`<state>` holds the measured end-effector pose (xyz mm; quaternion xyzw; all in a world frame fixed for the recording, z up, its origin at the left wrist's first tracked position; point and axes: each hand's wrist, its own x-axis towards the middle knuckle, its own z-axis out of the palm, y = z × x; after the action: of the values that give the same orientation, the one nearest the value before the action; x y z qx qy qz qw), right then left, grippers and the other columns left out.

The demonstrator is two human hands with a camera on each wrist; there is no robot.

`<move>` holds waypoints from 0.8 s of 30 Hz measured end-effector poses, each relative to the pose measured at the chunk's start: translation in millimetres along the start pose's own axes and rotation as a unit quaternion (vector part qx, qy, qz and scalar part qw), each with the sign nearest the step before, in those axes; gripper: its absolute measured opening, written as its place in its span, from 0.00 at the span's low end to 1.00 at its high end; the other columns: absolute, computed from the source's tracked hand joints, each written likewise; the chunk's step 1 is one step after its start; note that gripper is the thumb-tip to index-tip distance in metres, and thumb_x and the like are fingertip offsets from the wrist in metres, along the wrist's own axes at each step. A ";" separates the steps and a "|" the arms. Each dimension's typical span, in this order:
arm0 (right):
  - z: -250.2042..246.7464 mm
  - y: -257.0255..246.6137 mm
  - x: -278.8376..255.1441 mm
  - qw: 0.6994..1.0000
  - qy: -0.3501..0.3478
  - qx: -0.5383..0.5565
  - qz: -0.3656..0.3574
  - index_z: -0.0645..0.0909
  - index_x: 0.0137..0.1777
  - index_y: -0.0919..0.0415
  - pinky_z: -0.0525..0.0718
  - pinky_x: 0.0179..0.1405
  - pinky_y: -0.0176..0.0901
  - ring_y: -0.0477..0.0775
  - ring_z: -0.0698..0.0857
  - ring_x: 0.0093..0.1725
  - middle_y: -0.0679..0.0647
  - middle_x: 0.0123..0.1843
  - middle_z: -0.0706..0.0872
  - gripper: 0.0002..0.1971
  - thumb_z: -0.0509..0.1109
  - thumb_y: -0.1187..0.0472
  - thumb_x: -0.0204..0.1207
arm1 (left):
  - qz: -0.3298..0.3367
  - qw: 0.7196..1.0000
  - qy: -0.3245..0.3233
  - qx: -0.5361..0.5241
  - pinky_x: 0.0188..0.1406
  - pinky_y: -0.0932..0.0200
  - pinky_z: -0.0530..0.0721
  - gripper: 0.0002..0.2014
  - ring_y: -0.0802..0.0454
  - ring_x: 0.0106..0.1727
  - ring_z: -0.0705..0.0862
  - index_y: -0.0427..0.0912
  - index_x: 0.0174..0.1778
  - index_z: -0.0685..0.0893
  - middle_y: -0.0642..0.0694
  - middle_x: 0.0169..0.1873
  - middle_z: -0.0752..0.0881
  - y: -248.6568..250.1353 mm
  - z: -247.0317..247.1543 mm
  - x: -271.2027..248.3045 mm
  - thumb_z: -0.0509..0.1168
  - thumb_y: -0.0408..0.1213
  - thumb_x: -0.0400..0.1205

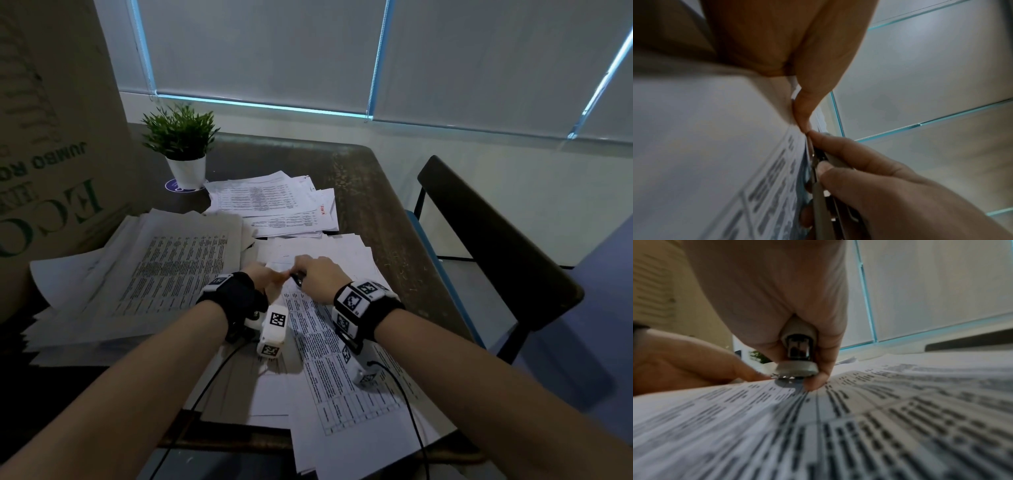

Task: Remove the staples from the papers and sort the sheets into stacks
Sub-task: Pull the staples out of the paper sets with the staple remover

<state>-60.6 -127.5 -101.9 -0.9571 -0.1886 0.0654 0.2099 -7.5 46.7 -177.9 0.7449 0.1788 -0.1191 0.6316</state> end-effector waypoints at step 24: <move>1.9 64.3 -9.2 0.522 0.324 0.768 0.184 0.62 0.83 0.41 0.89 0.45 0.53 0.62 0.83 0.49 0.61 0.68 0.75 0.29 0.57 0.68 0.88 | 0.104 0.989 -0.019 -0.107 0.25 0.64 0.82 0.09 0.51 0.32 0.79 0.40 0.53 0.79 0.42 0.37 0.79 45.9 4.4 -78.7 0.54 0.28 0.87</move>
<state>-48.0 -184.4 -130.7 -0.3939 0.1957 -0.0929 0.8933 -59.6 26.8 -105.7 0.6849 0.1003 -0.0466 0.7202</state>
